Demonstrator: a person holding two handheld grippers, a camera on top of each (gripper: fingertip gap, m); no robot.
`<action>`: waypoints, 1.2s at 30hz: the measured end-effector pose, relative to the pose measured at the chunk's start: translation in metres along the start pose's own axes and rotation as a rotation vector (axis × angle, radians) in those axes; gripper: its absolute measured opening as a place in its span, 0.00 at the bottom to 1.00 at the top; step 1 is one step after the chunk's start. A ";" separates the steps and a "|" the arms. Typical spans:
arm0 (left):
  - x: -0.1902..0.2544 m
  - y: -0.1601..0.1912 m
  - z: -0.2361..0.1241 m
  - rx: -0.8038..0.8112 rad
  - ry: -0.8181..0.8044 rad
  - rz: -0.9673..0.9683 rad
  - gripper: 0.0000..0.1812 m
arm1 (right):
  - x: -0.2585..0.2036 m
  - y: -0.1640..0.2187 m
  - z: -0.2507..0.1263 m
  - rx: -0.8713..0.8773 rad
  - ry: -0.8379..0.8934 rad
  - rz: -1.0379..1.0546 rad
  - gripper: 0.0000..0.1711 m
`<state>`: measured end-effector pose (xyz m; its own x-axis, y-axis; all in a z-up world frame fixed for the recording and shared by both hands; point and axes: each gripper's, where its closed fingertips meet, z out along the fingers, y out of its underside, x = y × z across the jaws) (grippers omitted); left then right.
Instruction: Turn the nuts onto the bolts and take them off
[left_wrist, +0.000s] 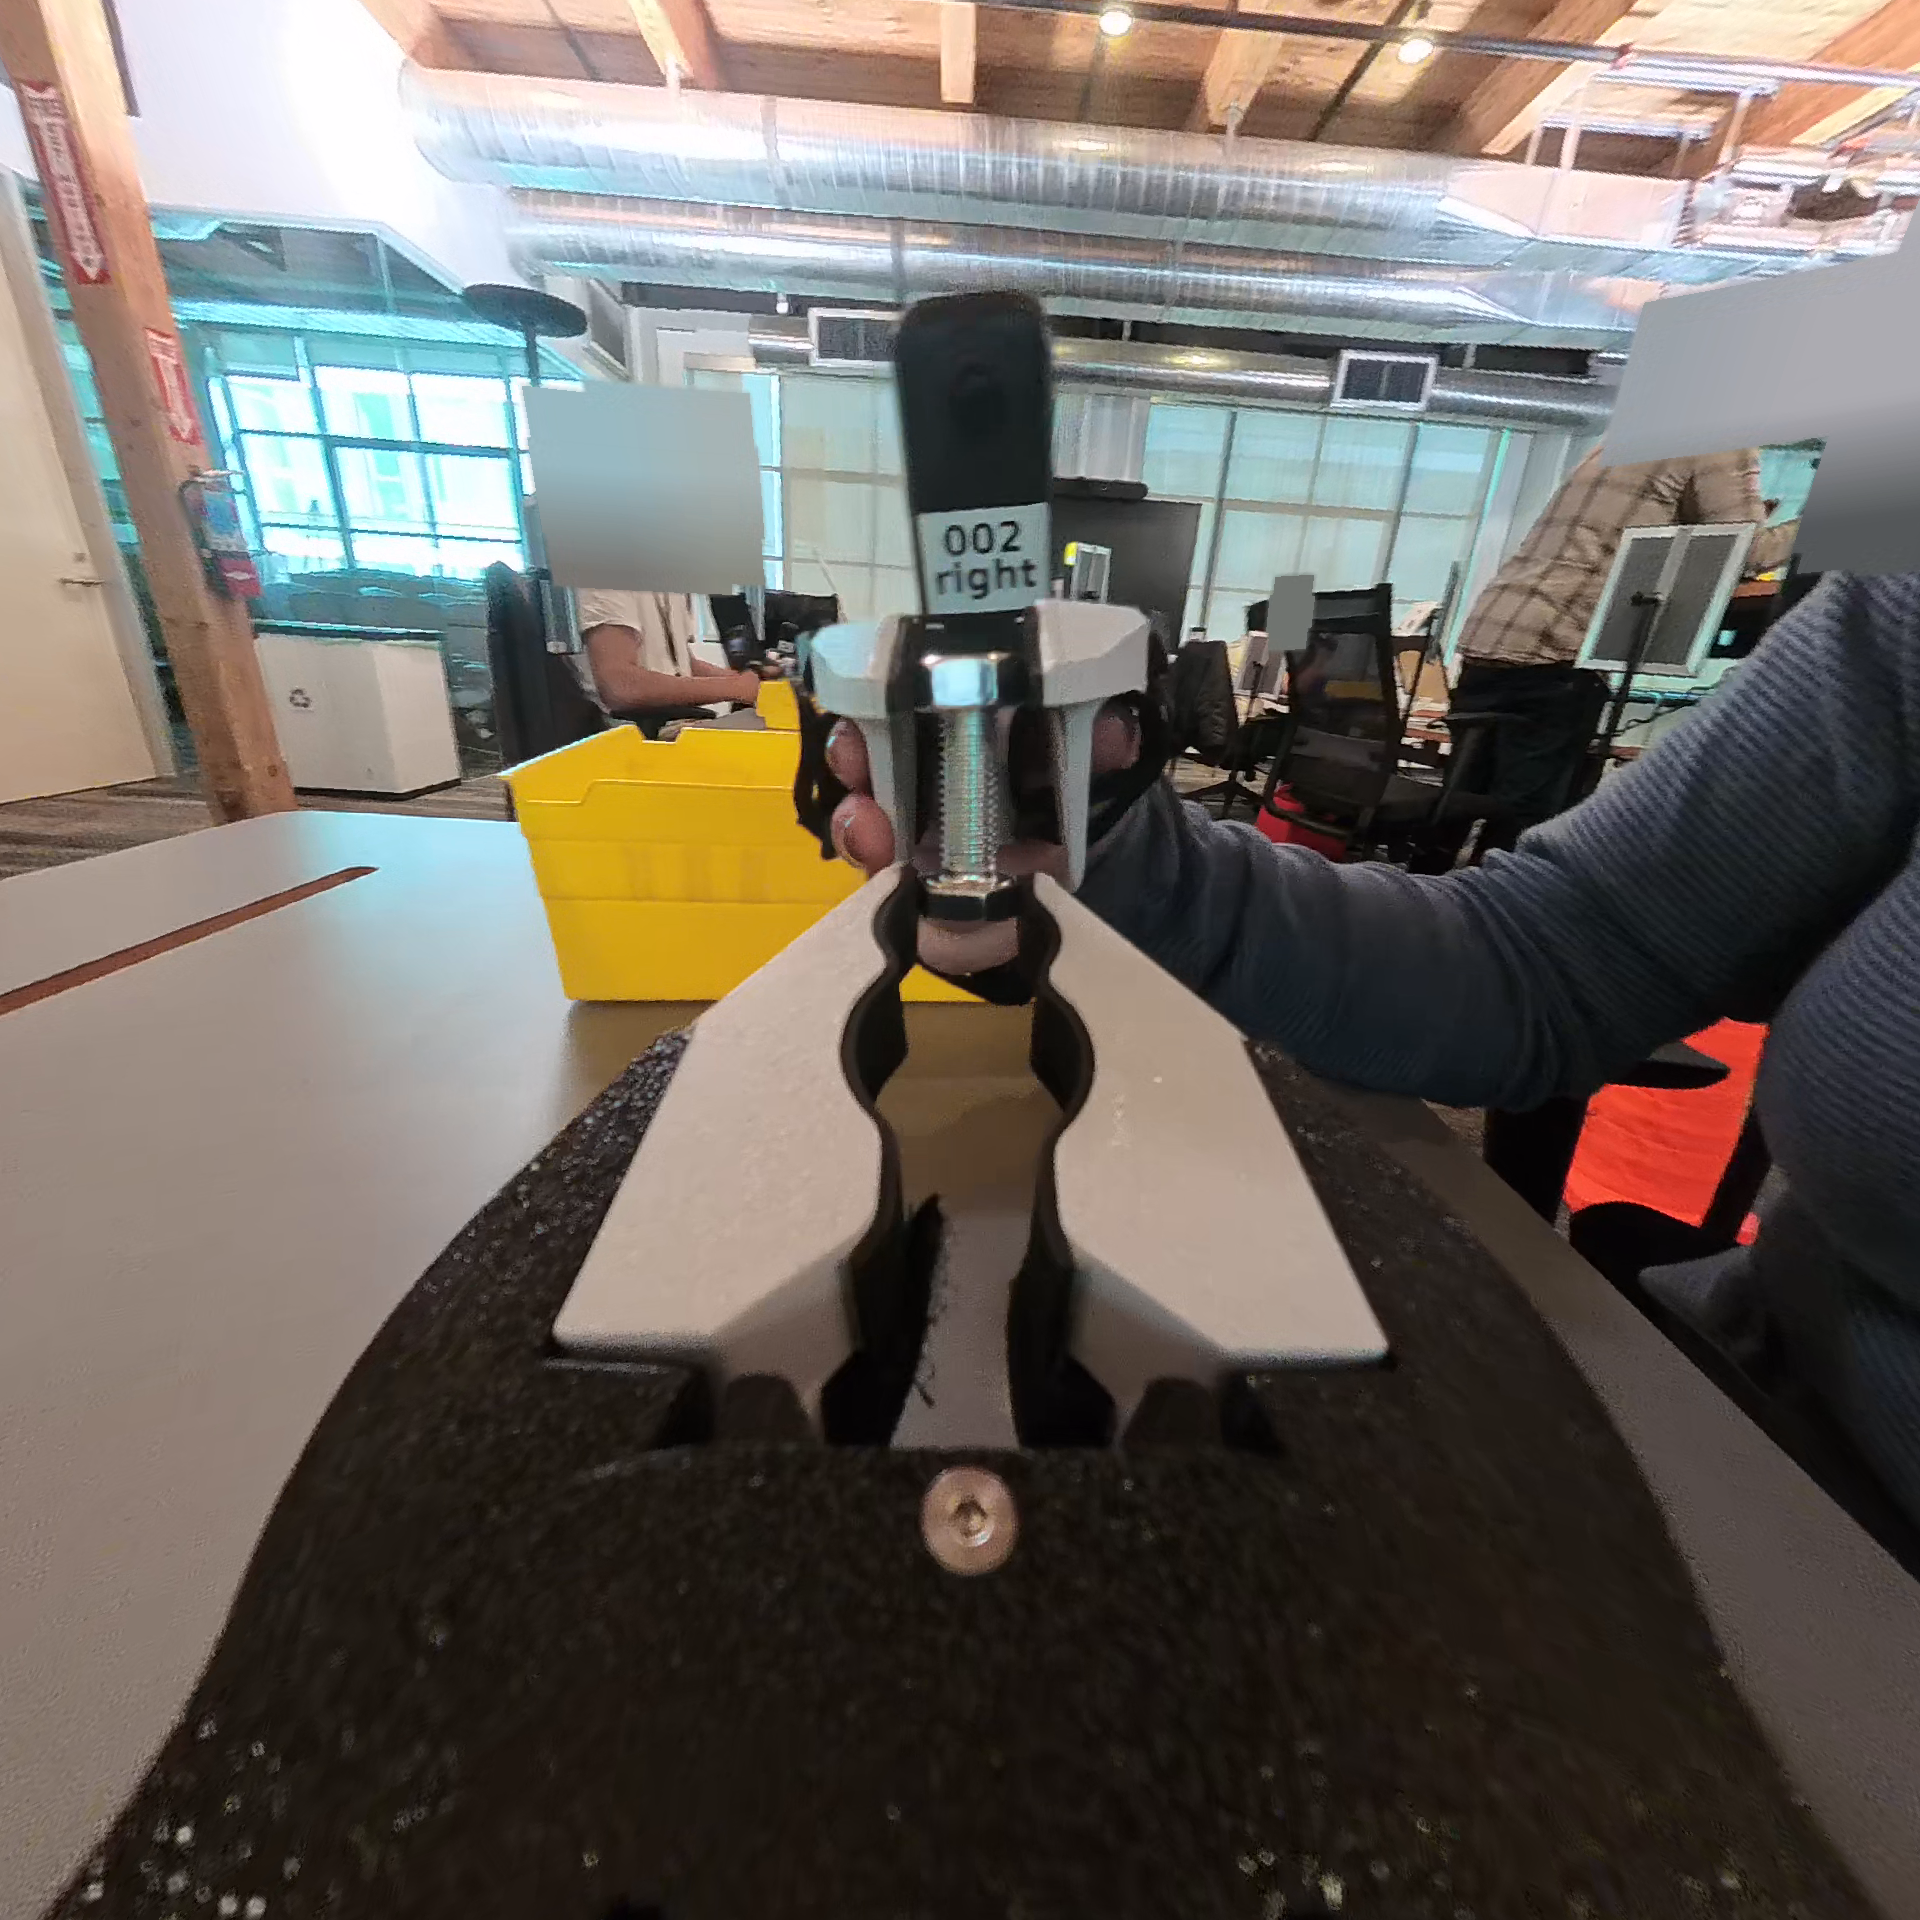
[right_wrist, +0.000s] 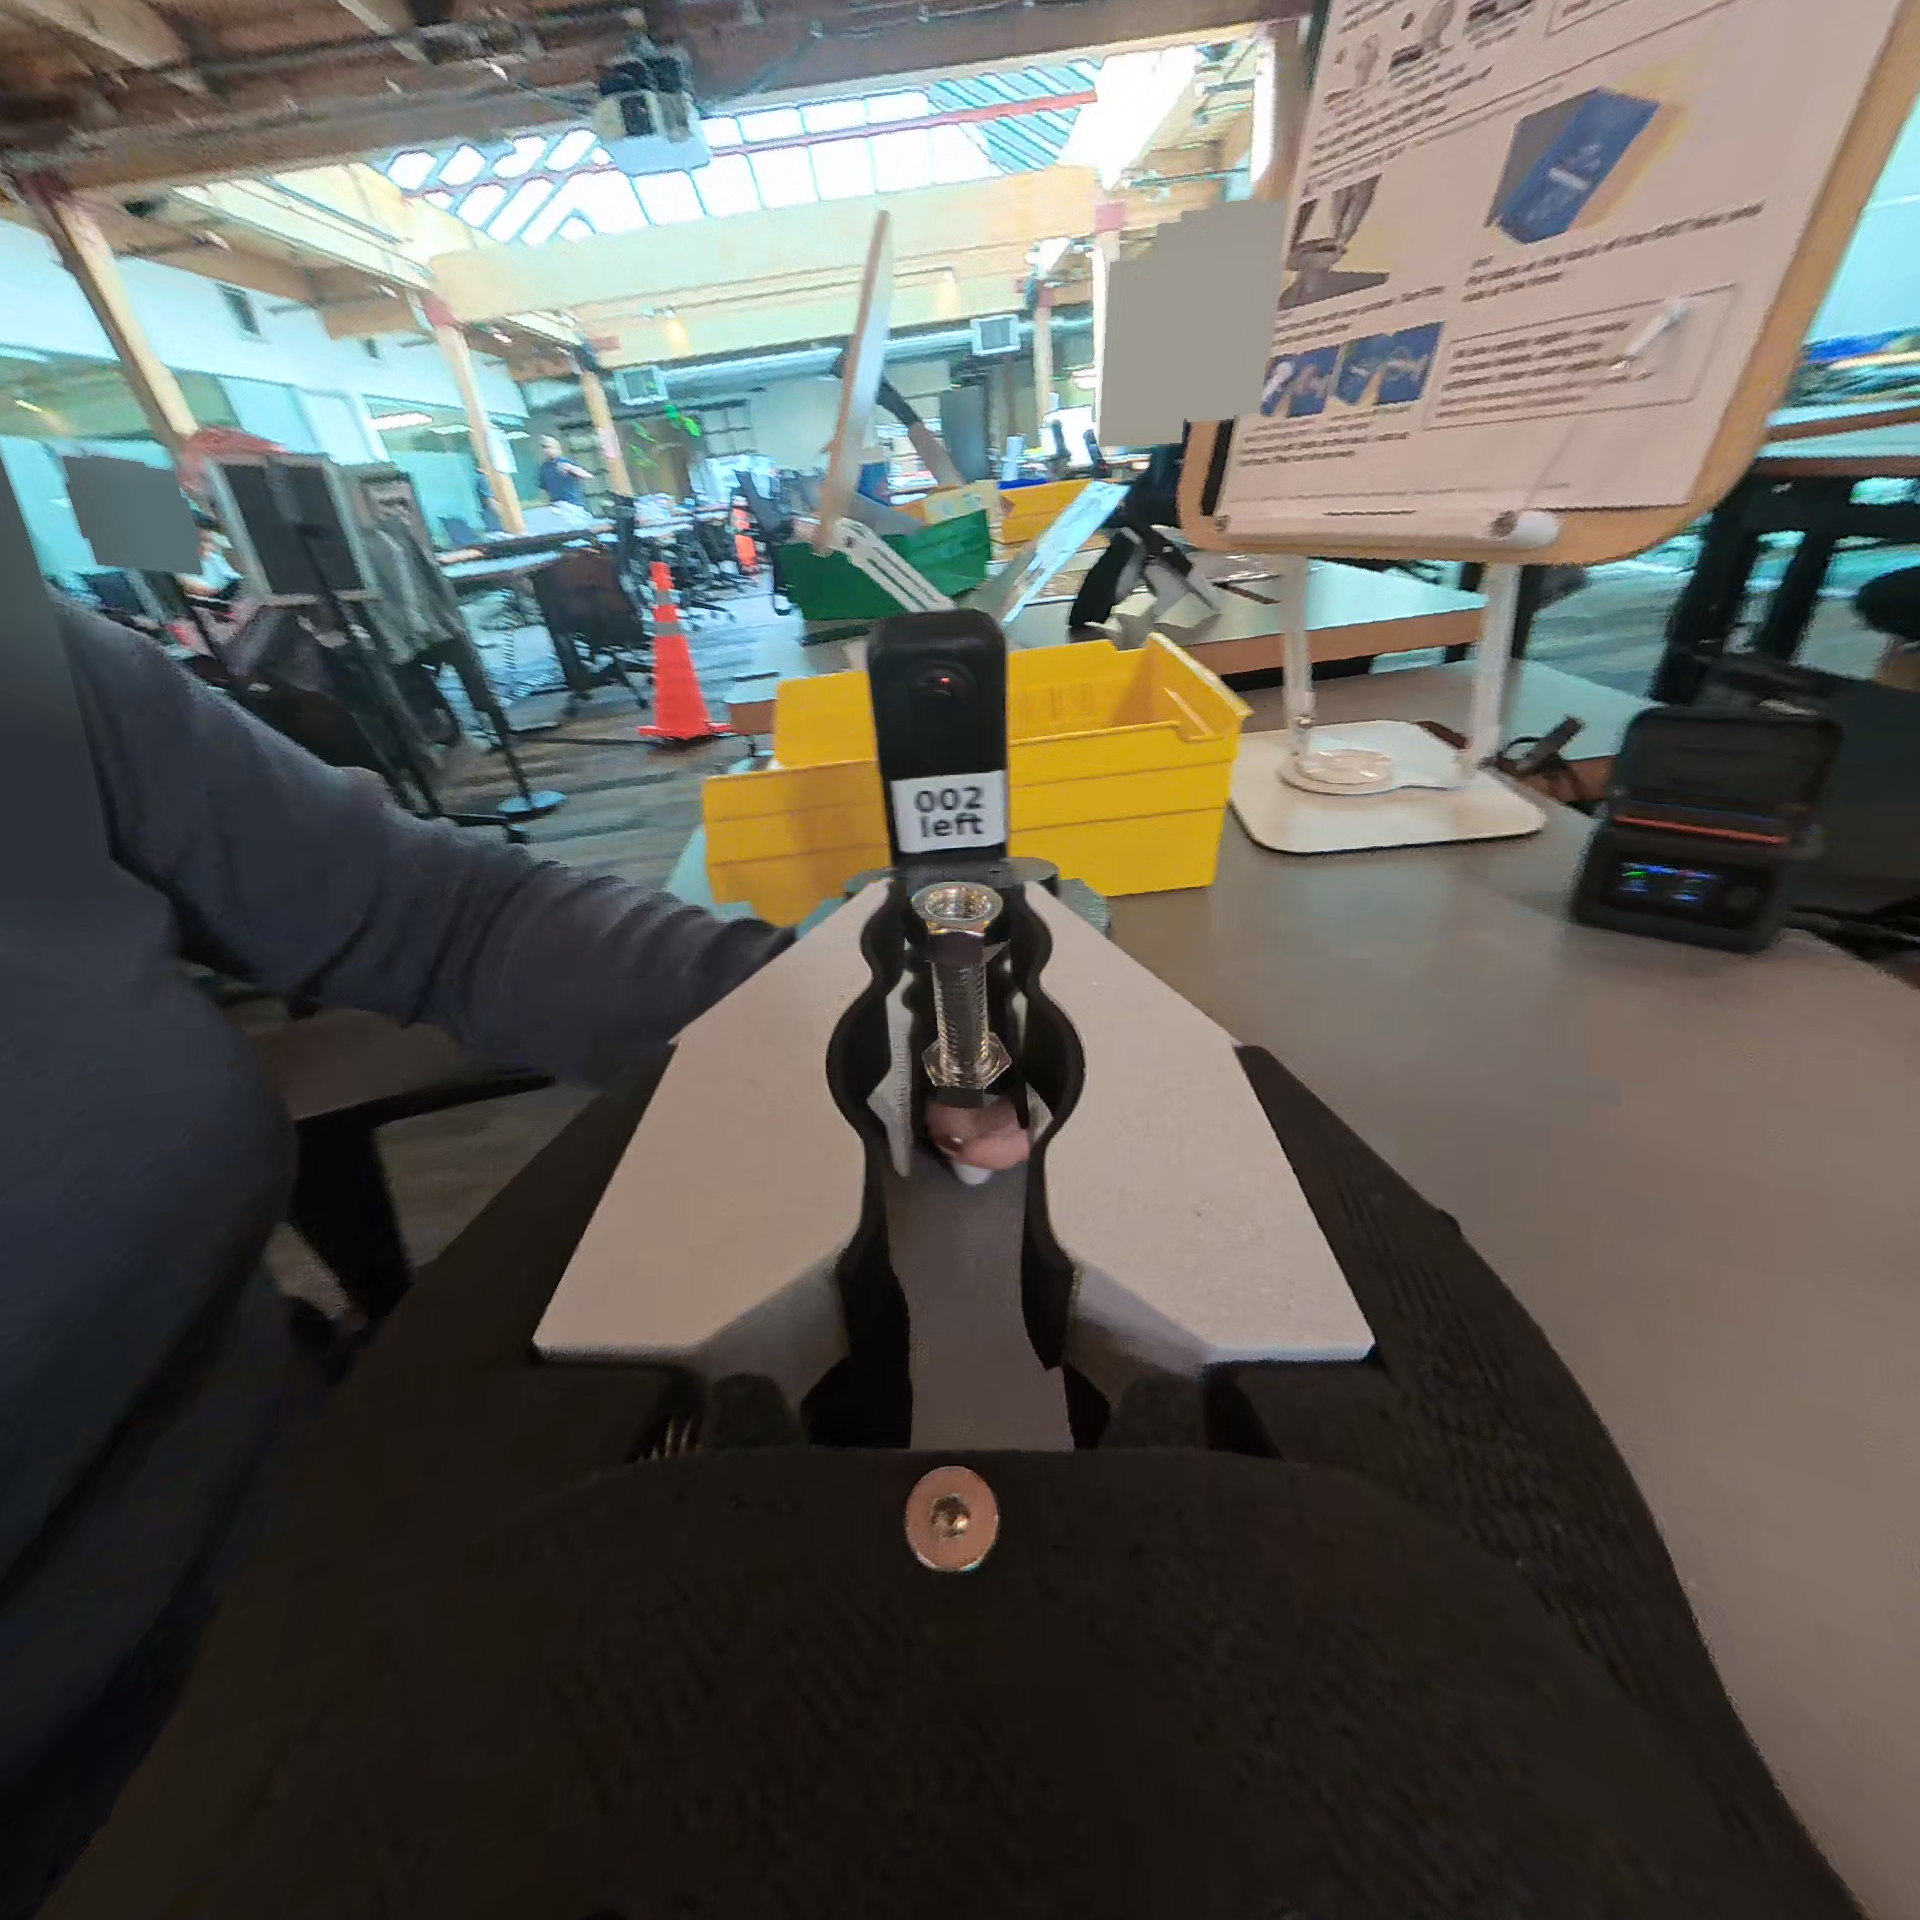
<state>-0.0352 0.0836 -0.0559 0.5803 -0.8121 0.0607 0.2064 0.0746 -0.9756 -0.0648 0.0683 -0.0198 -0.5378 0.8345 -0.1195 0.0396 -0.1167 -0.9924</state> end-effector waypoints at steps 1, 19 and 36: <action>-0.004 0.000 0.000 0.000 -0.028 0.002 0.09 | 0.004 0.000 0.000 -0.001 0.034 -0.022 0.11; -0.040 -0.001 -0.012 -0.024 -0.316 0.062 0.09 | 0.042 -0.003 0.012 0.099 0.464 -0.178 0.11; -0.046 0.002 -0.016 -0.049 -0.332 0.041 0.09 | 0.040 0.003 0.016 0.066 0.432 -0.202 0.28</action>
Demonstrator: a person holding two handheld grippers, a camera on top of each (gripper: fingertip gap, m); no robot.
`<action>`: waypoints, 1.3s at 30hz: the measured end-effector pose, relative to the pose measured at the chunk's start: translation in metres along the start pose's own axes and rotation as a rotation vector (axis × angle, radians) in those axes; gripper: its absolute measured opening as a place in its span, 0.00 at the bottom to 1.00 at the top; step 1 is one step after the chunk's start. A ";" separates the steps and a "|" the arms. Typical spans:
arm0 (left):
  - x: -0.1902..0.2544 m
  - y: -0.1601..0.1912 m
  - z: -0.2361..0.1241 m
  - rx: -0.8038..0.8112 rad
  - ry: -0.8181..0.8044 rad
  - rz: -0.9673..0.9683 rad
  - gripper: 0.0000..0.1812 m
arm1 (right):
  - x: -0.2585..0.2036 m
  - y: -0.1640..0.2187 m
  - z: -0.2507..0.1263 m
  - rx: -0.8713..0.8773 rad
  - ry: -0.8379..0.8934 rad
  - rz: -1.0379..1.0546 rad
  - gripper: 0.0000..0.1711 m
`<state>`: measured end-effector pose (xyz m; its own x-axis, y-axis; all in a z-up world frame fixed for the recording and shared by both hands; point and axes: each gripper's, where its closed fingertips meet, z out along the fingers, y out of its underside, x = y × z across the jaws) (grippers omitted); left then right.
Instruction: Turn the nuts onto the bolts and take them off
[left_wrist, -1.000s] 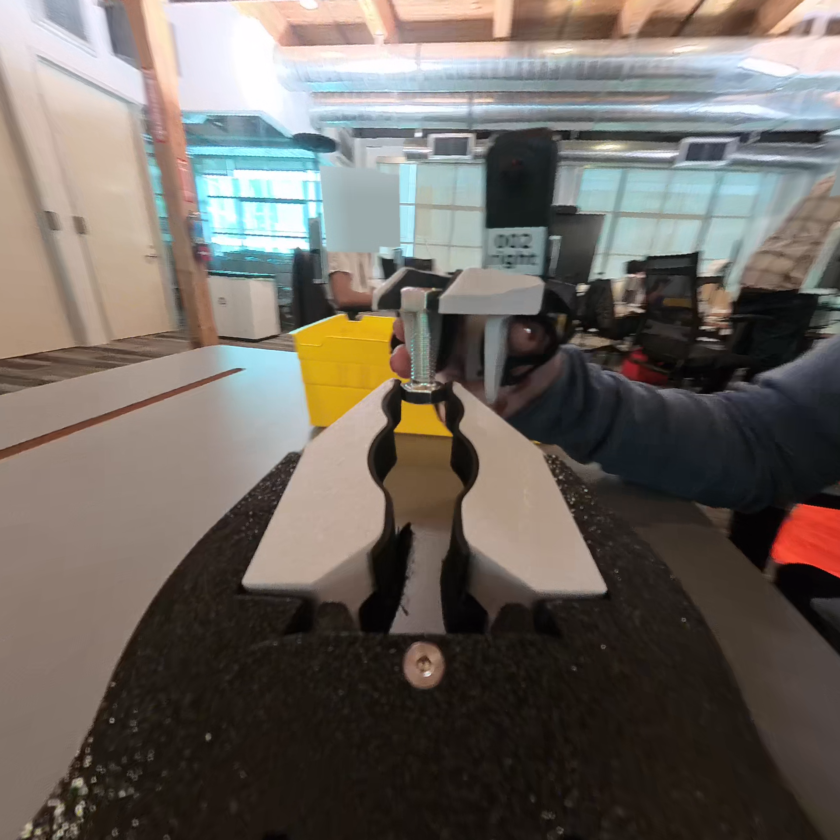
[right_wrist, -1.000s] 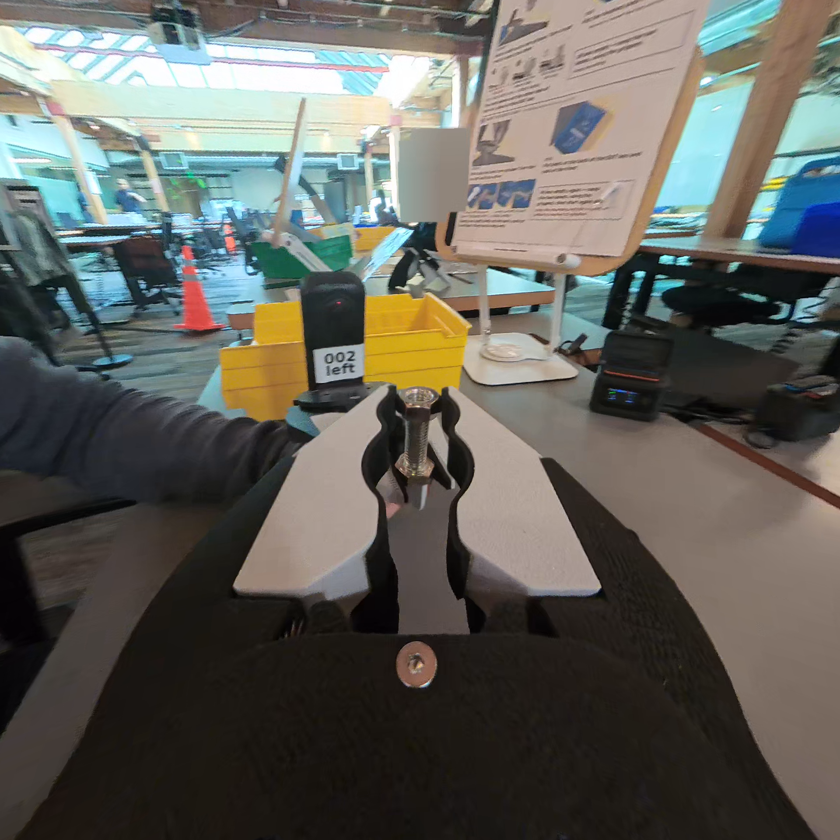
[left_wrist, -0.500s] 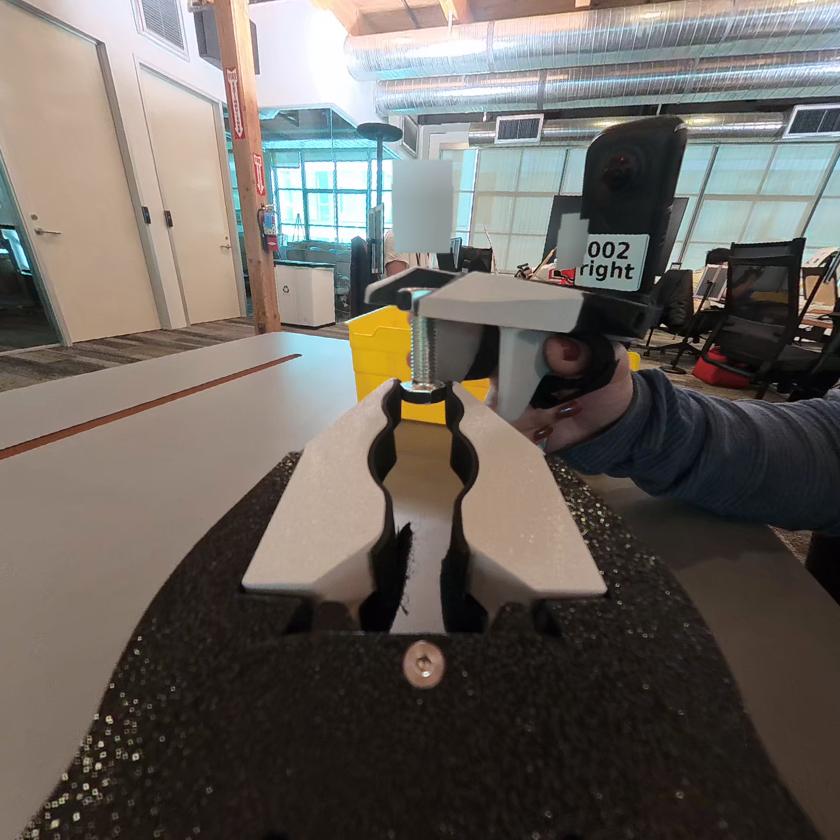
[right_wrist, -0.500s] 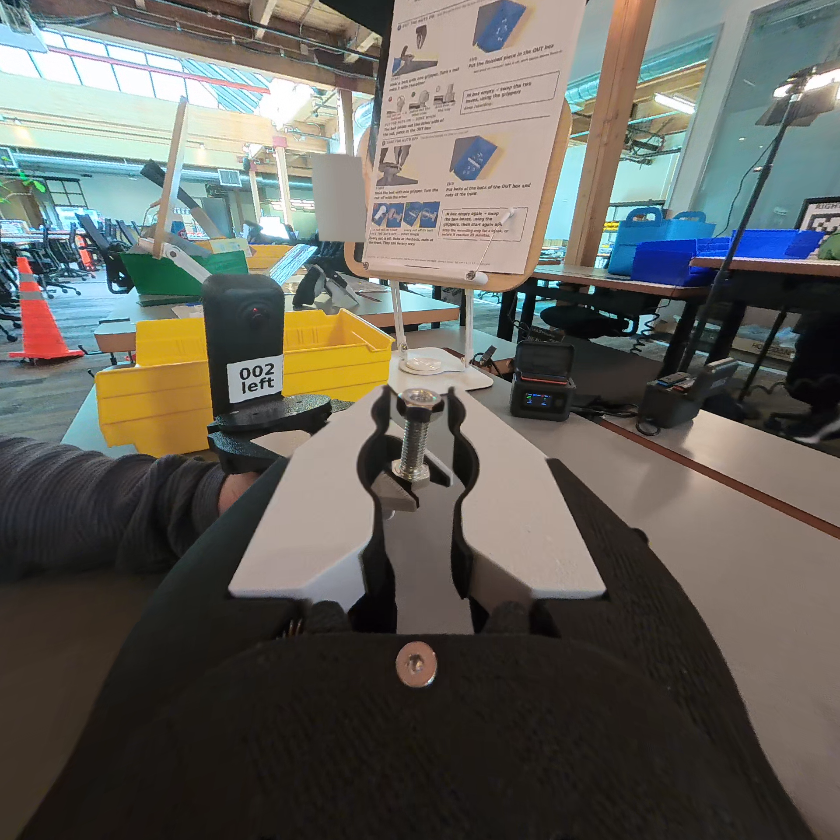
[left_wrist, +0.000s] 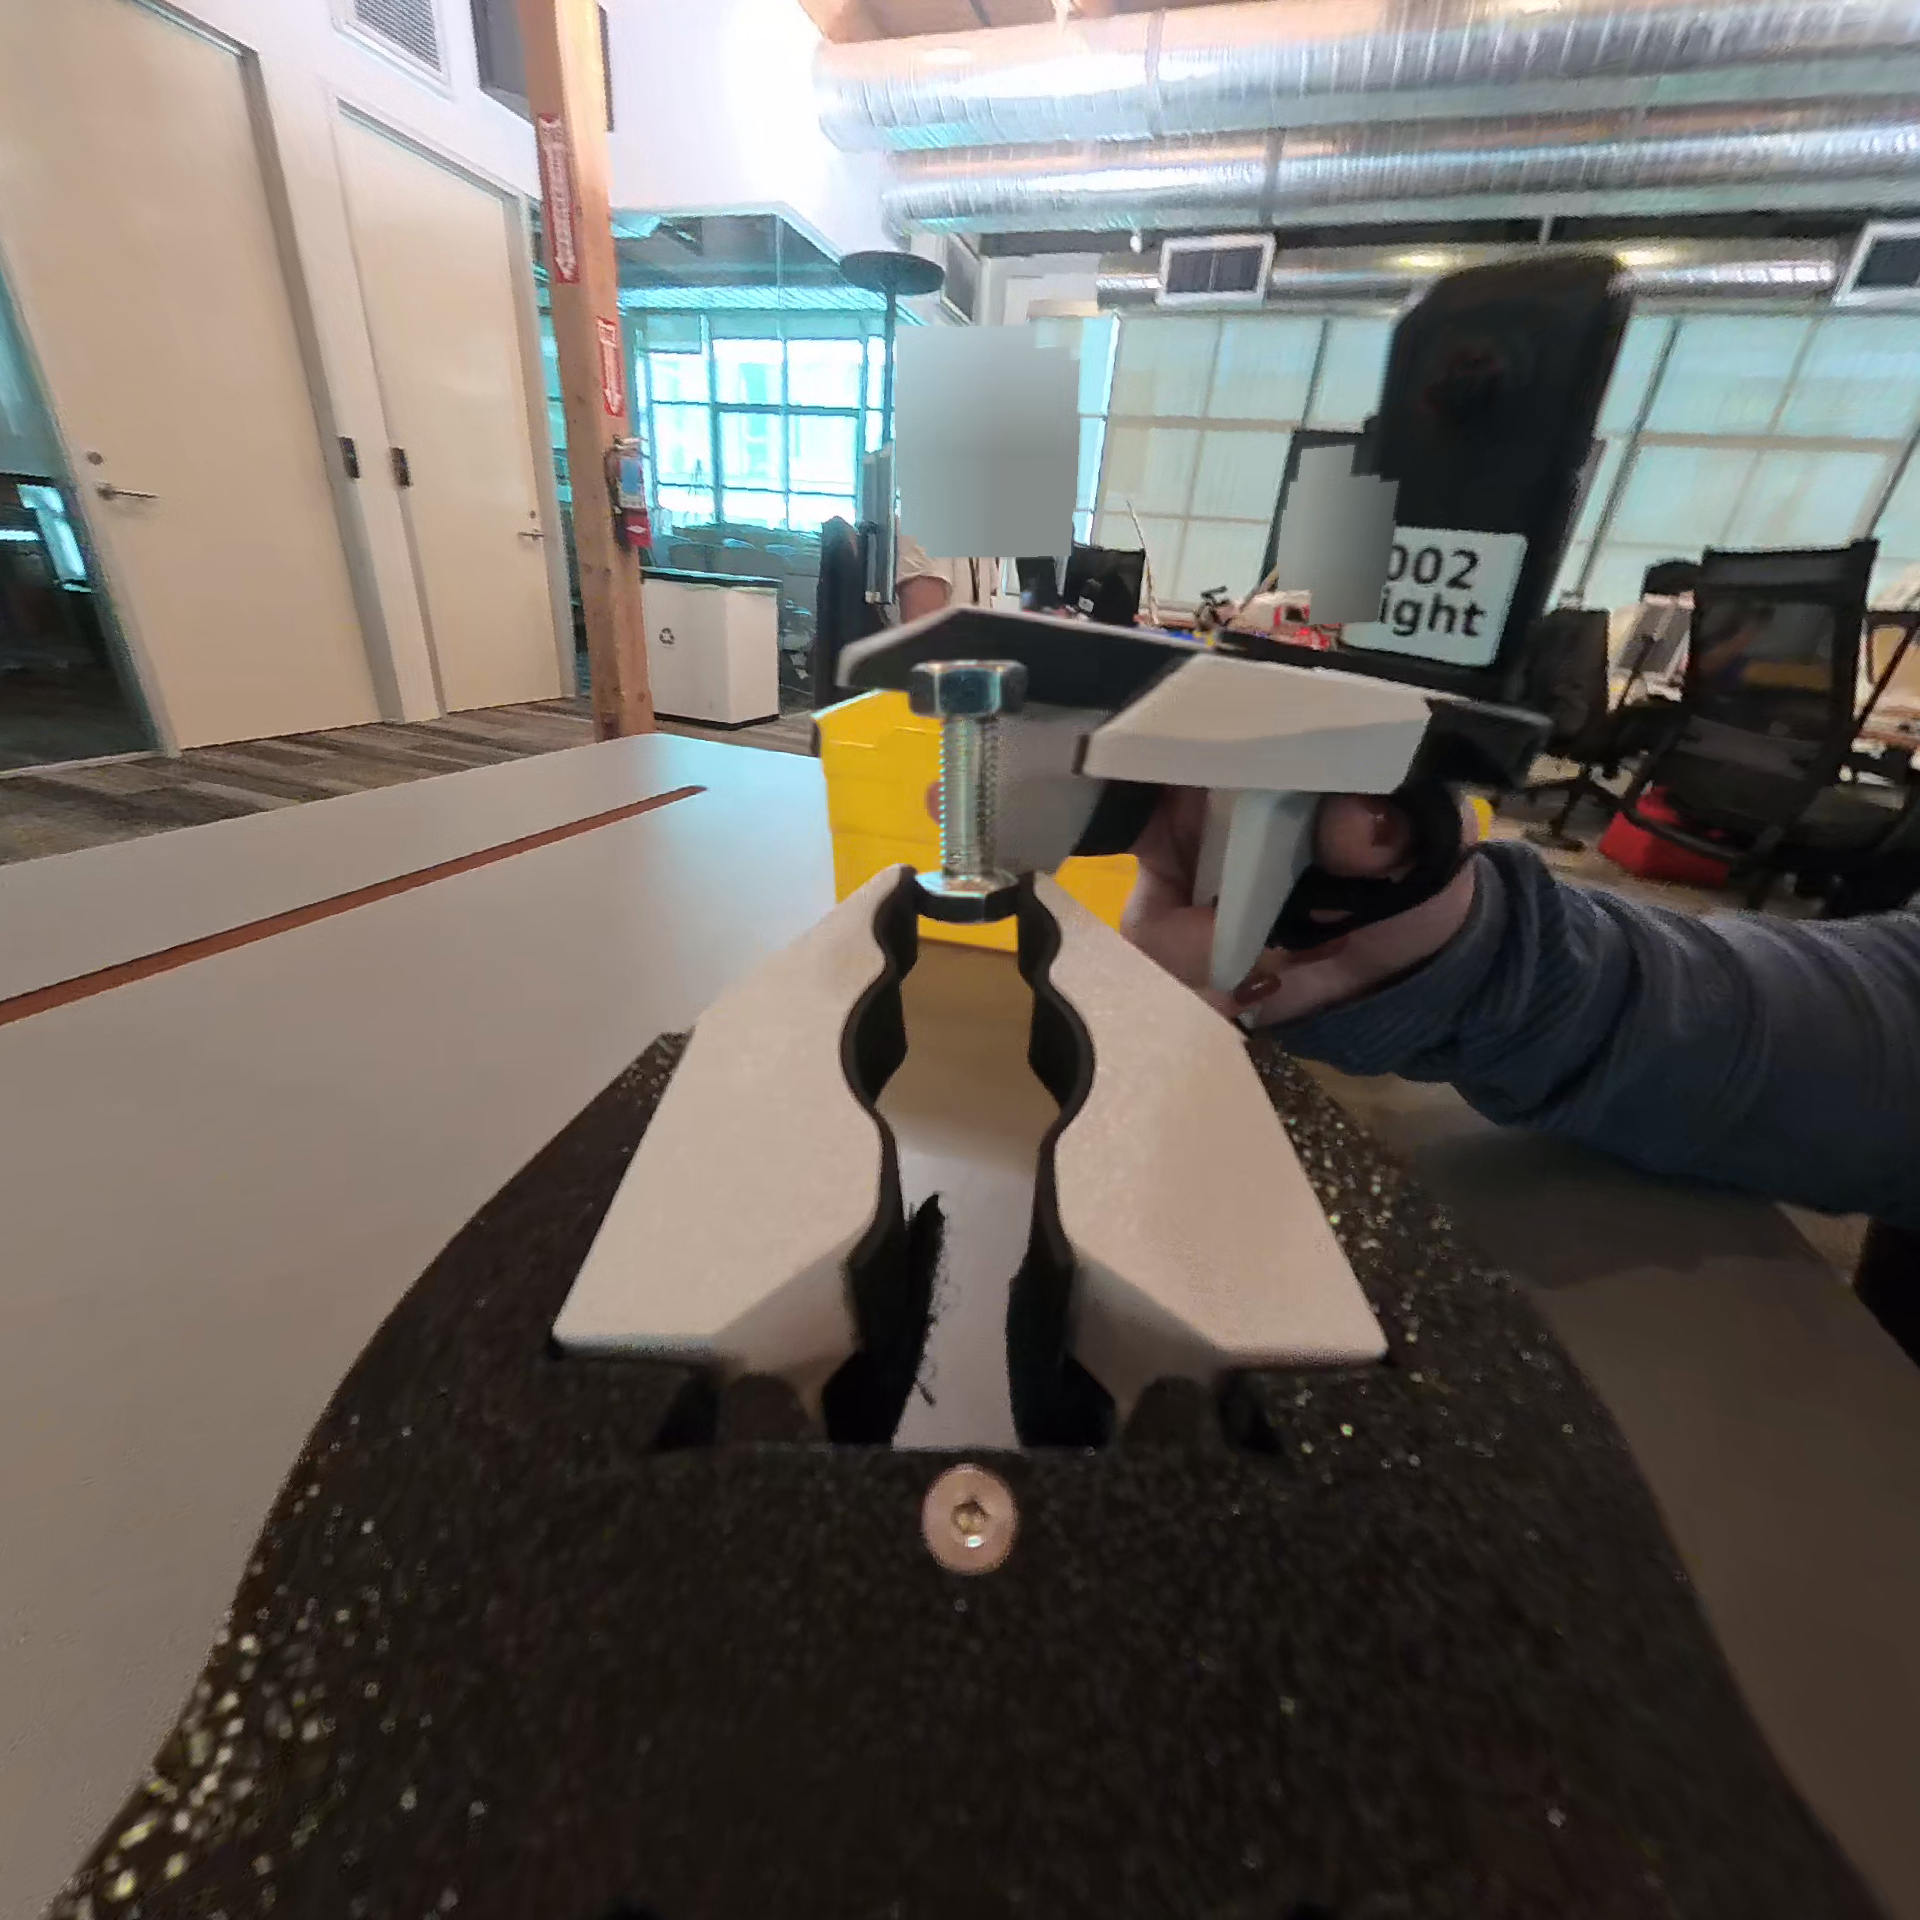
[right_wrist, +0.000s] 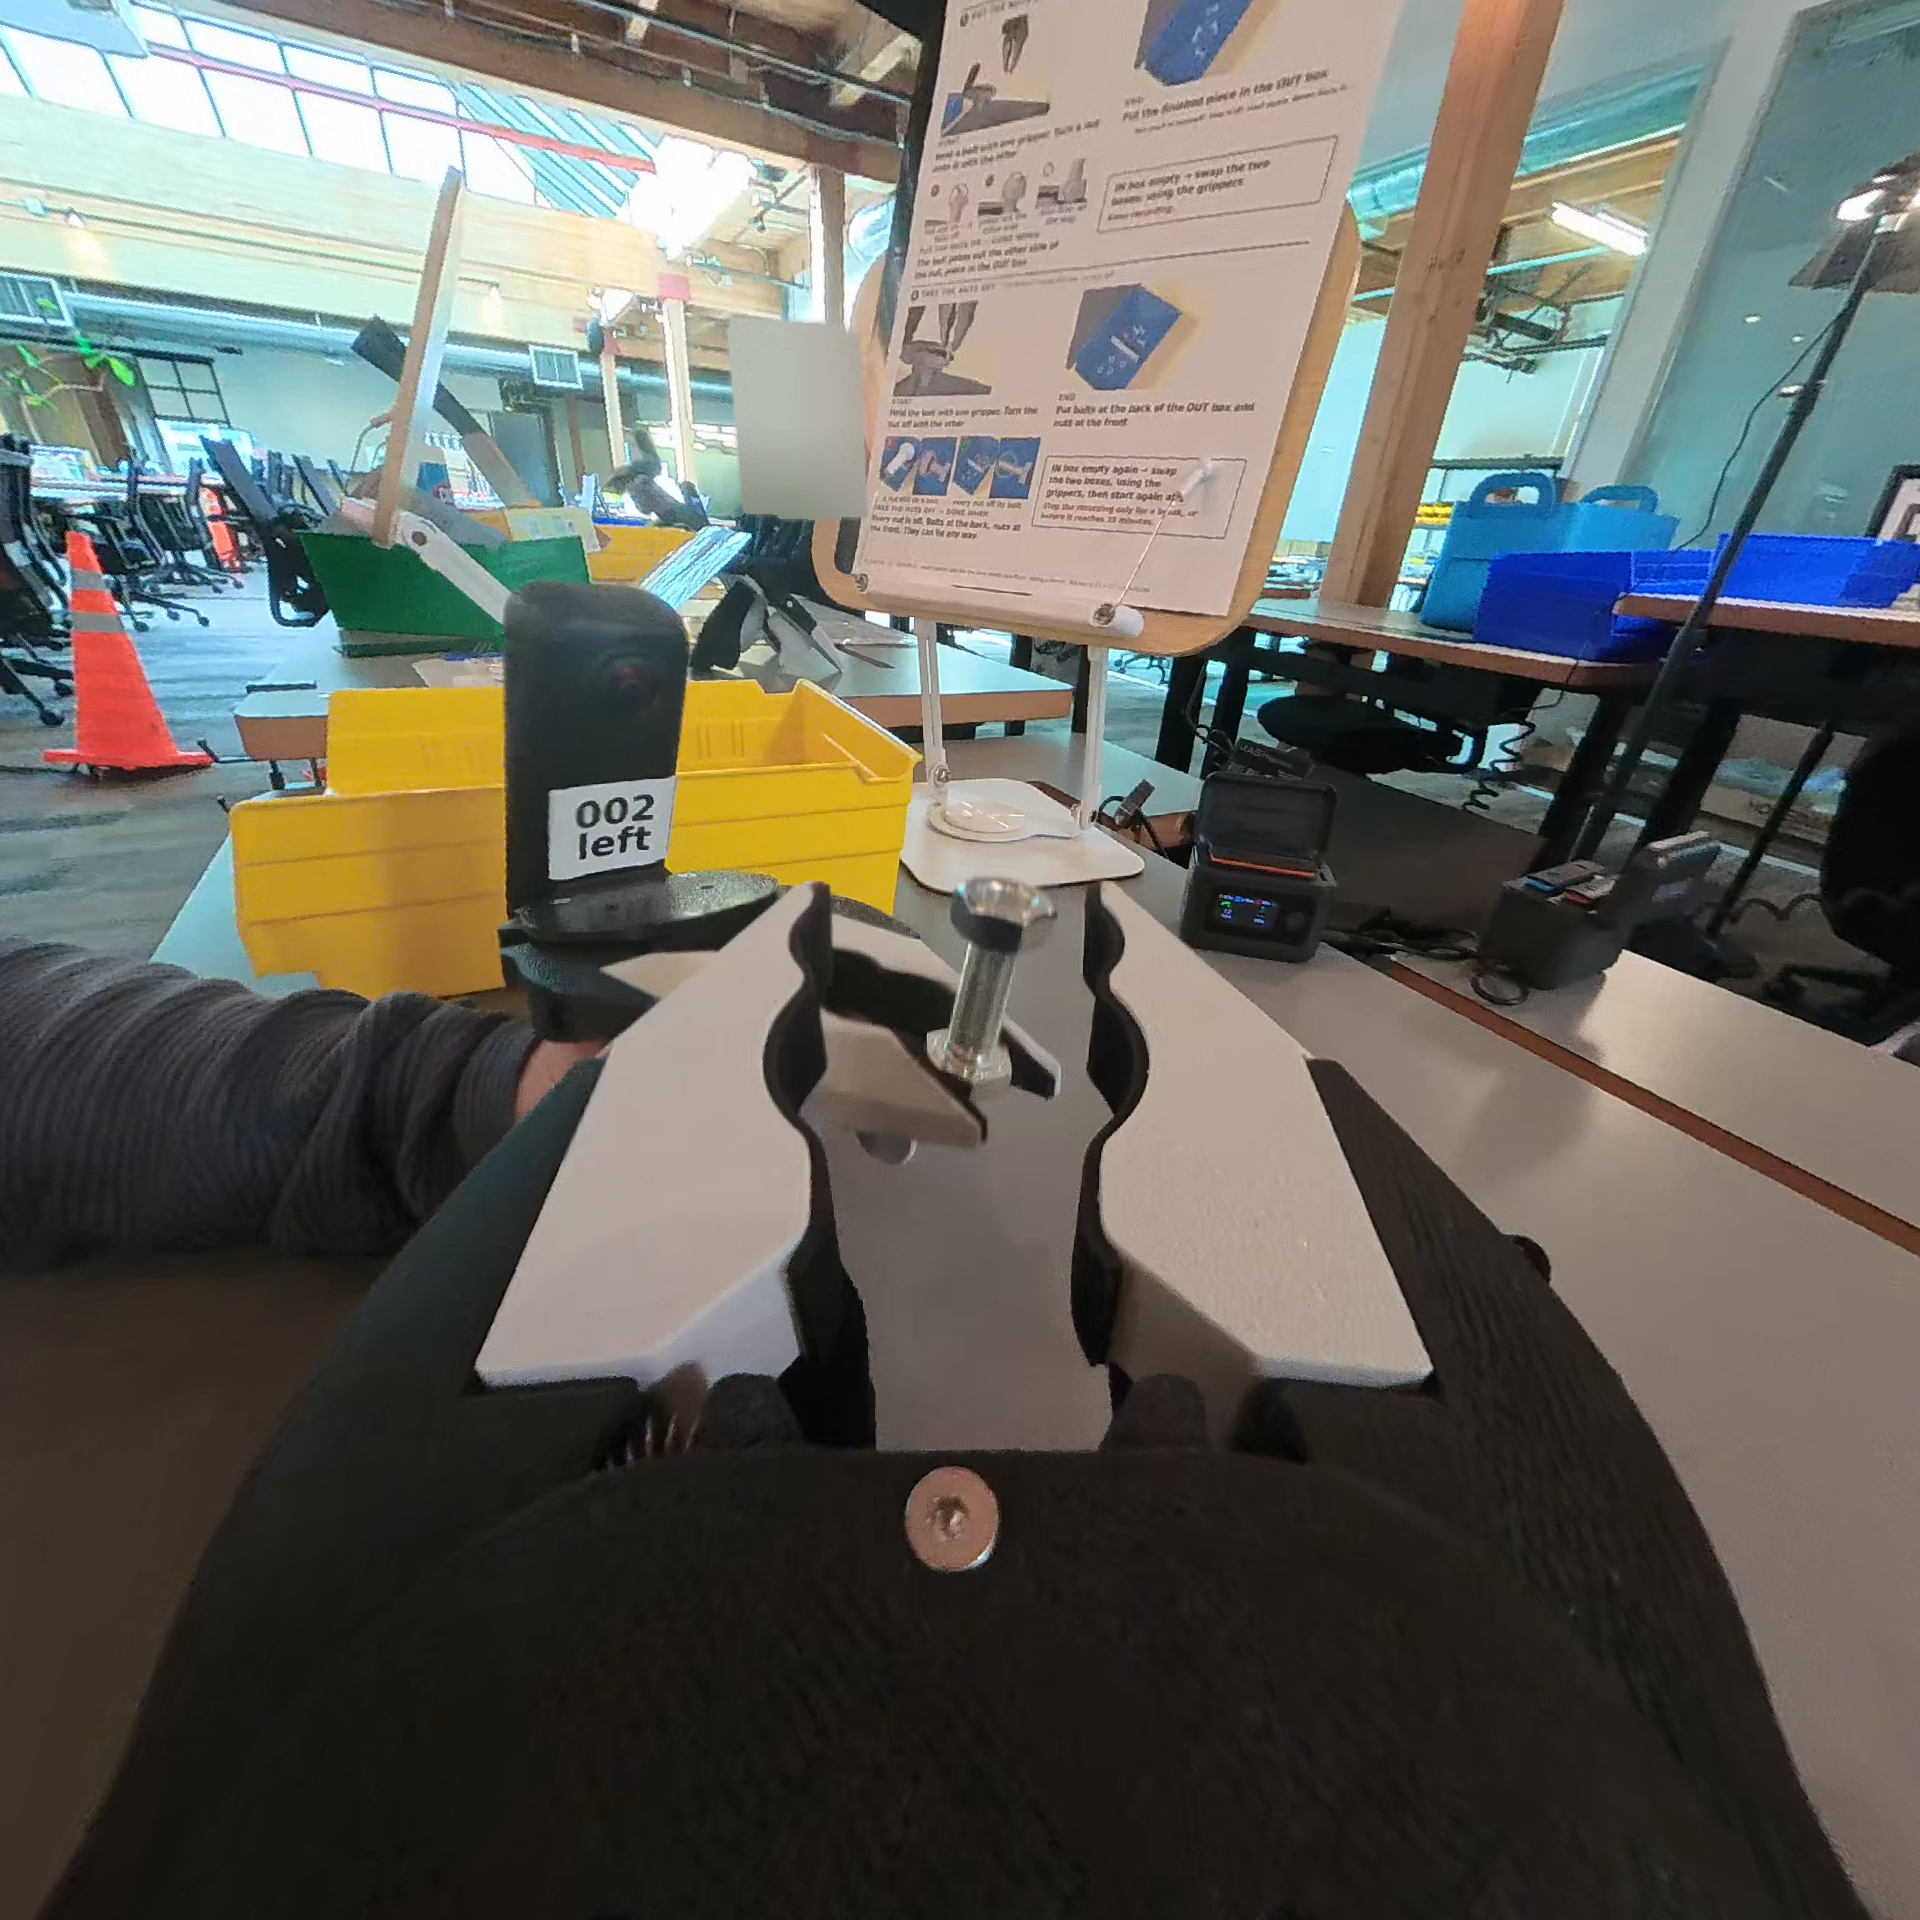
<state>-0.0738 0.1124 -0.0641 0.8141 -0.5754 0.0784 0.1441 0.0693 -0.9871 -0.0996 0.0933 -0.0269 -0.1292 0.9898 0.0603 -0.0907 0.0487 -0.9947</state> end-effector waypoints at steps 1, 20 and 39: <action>0.004 0.002 0.002 -0.011 0.015 0.012 0.09 | -0.002 0.000 0.000 0.002 -0.009 0.000 0.28; 0.014 -0.003 0.001 0.035 0.124 -0.101 0.09 | -0.011 -0.001 0.001 0.039 -0.066 0.027 0.28; -0.011 -0.008 -0.011 0.021 0.006 -0.029 0.09 | 0.001 -0.003 -0.002 0.065 -0.028 0.067 0.26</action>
